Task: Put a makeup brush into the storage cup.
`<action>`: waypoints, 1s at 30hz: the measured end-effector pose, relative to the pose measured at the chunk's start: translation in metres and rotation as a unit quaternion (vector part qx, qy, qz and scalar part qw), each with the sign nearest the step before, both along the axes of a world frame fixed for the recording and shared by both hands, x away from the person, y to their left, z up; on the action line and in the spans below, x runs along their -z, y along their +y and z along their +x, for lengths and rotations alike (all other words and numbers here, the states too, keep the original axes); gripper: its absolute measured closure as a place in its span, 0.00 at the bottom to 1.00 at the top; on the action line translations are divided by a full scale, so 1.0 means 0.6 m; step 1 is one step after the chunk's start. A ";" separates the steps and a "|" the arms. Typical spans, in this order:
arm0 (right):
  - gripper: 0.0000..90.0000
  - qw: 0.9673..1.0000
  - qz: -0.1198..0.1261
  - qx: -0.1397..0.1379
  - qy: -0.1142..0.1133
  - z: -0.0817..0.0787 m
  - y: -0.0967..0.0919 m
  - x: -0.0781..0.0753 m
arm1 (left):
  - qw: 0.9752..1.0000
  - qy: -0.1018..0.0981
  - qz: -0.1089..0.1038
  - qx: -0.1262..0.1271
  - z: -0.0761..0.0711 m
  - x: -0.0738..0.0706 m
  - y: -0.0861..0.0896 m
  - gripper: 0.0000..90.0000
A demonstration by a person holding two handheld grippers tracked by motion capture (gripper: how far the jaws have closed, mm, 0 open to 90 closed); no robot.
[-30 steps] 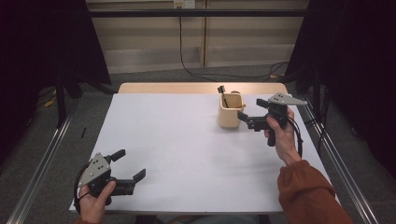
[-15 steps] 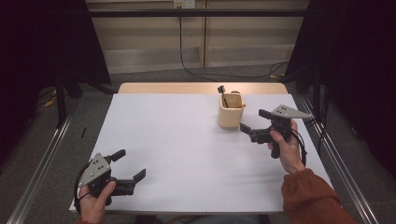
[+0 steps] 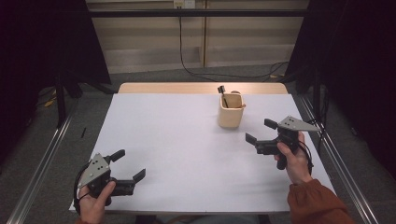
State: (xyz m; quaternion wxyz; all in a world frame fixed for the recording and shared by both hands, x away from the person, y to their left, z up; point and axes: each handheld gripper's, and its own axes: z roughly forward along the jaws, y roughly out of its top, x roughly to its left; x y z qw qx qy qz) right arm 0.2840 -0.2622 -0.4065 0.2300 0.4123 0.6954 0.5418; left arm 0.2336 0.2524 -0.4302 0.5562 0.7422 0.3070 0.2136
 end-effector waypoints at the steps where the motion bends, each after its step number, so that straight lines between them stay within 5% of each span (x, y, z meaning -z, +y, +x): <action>1: 0.01 1.000 -0.001 -0.002 0.000 -0.003 -0.001 0.001 | 1.000 0.000 0.000 -0.001 0.000 0.000 0.000 0.02; 30: 0.02 0.999 0.012 0.034 0.012 -0.106 -0.041 0.032 | 1.000 0.000 -0.004 -0.007 -0.010 -0.001 0.002 0.02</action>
